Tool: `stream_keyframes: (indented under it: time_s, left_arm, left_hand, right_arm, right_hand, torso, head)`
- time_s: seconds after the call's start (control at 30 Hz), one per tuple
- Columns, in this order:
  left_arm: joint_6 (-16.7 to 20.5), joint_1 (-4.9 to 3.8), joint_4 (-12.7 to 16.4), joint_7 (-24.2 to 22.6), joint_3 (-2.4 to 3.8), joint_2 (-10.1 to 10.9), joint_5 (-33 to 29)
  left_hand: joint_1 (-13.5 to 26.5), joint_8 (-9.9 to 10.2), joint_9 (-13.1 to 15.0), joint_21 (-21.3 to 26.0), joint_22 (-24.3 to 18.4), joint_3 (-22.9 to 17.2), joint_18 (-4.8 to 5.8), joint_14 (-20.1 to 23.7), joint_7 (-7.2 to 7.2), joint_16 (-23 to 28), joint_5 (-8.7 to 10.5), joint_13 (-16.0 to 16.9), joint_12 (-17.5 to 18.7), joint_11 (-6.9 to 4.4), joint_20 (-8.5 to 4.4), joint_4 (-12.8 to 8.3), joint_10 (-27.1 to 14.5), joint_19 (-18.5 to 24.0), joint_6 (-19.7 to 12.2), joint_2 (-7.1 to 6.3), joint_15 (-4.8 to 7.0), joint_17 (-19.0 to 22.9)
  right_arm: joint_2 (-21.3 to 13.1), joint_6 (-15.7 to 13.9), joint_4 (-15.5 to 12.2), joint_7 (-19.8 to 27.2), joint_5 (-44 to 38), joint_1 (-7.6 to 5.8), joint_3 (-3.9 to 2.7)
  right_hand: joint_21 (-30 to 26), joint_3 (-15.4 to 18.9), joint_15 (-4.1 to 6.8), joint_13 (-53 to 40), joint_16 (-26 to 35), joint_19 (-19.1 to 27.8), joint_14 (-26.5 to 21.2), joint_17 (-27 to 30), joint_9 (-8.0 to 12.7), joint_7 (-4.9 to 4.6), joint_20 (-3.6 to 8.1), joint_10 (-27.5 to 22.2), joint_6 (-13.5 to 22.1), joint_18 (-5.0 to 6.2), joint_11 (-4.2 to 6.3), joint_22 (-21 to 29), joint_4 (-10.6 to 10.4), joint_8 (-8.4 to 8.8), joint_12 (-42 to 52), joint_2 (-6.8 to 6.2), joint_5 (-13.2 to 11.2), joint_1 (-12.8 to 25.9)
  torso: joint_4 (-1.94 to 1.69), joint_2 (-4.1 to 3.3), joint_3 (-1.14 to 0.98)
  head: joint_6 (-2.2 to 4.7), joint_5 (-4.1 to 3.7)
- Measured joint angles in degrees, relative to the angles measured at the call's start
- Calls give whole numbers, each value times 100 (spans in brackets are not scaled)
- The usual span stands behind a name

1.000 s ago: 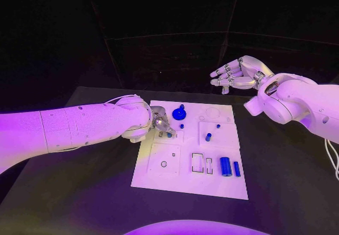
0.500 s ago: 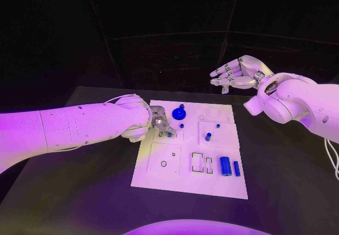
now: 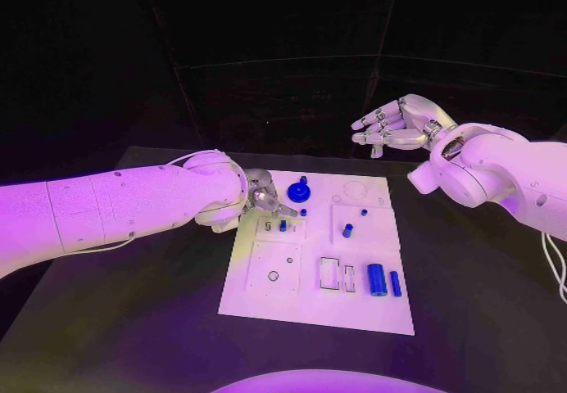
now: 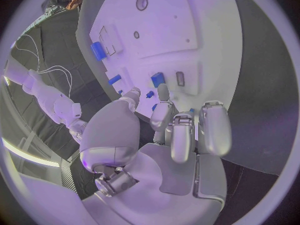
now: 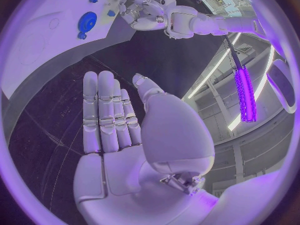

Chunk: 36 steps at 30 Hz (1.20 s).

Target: Assemble the parts on the task board

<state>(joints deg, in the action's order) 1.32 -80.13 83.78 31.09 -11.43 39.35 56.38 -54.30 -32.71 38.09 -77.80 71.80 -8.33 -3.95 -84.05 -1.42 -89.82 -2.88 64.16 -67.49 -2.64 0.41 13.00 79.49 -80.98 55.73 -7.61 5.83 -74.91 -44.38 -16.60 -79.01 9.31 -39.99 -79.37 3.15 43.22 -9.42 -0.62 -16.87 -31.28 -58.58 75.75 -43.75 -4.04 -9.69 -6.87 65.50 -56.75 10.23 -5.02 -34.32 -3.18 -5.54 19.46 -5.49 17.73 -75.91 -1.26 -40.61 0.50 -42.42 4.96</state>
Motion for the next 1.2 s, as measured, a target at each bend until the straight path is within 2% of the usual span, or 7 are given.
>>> stream_keyframes:
  time_s: [0.1, 0.2, 0.27, 0.4, 0.63, 0.93, 1.2]
  left_arm:
    - [-60, -112, -7, -9, 58, 53, -50]
    - [-176, -222, -78, -14, 119, 77, -112]
    - [-286, -289, -187, -14, 158, 56, -151]
    - [-550, -366, -541, -3, 190, -84, -209]
    - [-981, -391, -1252, 17, 192, -447, -239]
    - [-1311, -322, -2067, 9, 108, -833, -199]
    - [-1517, -268, -2441, 3, 47, -1020, -139]
  left_hand:
    - [-209, 186, -121, 78, -118, 148, 0, 17, -102, 0, 0, -106, 90, 91, 43, 37, -90, 43, -225, 110, -22, 0]
    - [-343, 247, -193, 78, -127, 233, 0, -1, -124, 0, 0, -107, 90, 100, 63, 74, -99, 63, -262, 182, -63, 0]
    - [-374, 247, -219, 78, -126, 269, 0, -1, -124, 0, 0, -101, 90, 100, 63, 78, -99, 63, -262, 213, -63, 0]
    - [-455, 274, -281, 78, -115, 390, 0, -1, -124, 0, 0, -95, 90, 121, 80, 139, -119, 80, -262, 294, -63, 0]
    - [-516, 297, -327, 102, -116, 470, 0, 20, -145, 0, 0, -96, 90, 120, 81, 187, -119, 81, -240, 355, -84, 0]
    - [-550, 297, -362, 102, -110, 540, 0, 20, -145, 0, 0, -102, 90, 121, 81, 227, -119, 80, -240, 389, -83, 0]
    - [-577, 297, -380, 102, -105, 596, -1, 20, -166, 0, 0, -102, 89, 120, 97, 251, -119, 65, -219, 416, -83, 0]
  right_arm:
    - [11, 0, 30, 0, 0, 0, 0]
    - [26, 0, 69, 0, 0, 1, 1]
    - [34, 0, 91, 0, 0, 2, 2]
    - [53, 1, 116, 0, 0, 5, 3]
    - [81, 1, 125, 2, 0, 7, 6]
    - [89, 1, 117, 3, 0, 8, 8]
    - [97, 1, 110, 7, 0, 9, 8]
  right_hand:
    - [0, 0, 0, 0, 0, 0, 0, 0, 0, 0, 0, 0, 0, 1, 0, 0, 0, 0, 0, 0, 0, 0]
    - [0, 0, 0, 0, 0, 0, 0, 0, 0, 0, 0, 0, 0, 0, 0, 0, 0, 0, 0, 0, 0, 0]
    - [0, 0, 0, 0, 0, 0, 0, 0, 0, 0, 0, 0, 0, 1, 0, -1, 0, 0, 0, 0, 0, 0]
    - [0, 0, 0, 0, 0, 0, 0, 0, 0, 0, 0, 0, 0, 1, 0, -5, 1, 0, 0, 0, 0, 0]
    - [0, 0, 0, -1, 0, 0, 0, 4, 0, 0, 0, 0, 0, 0, 0, -4, 1, 0, 0, 0, 0, 0]
    - [0, -17, 0, 5, 0, 0, 0, 4, 0, 0, 0, 0, 0, 0, 0, -4, -16, 0, 0, 0, 0, 0]
    - [0, -17, 0, 5, 0, 0, 0, 10, 0, 0, 0, 0, 0, 0, 0, -3, -16, 0, 0, 0, 24, 0]
  torso:
    - [-1, 1, -2]
    - [0, 1, -2]
    - [-1, 0, -2]
    - [-2, 0, -5]
    - [-2, -5, -5]
    - [3, -11, -2]
    - [3, -12, -1]
  head:
    - [20, -3]
    - [40, -16]
    - [46, -18]
    - [48, -12]
    - [70, 3]
    - [67, 12]
    - [48, 12]
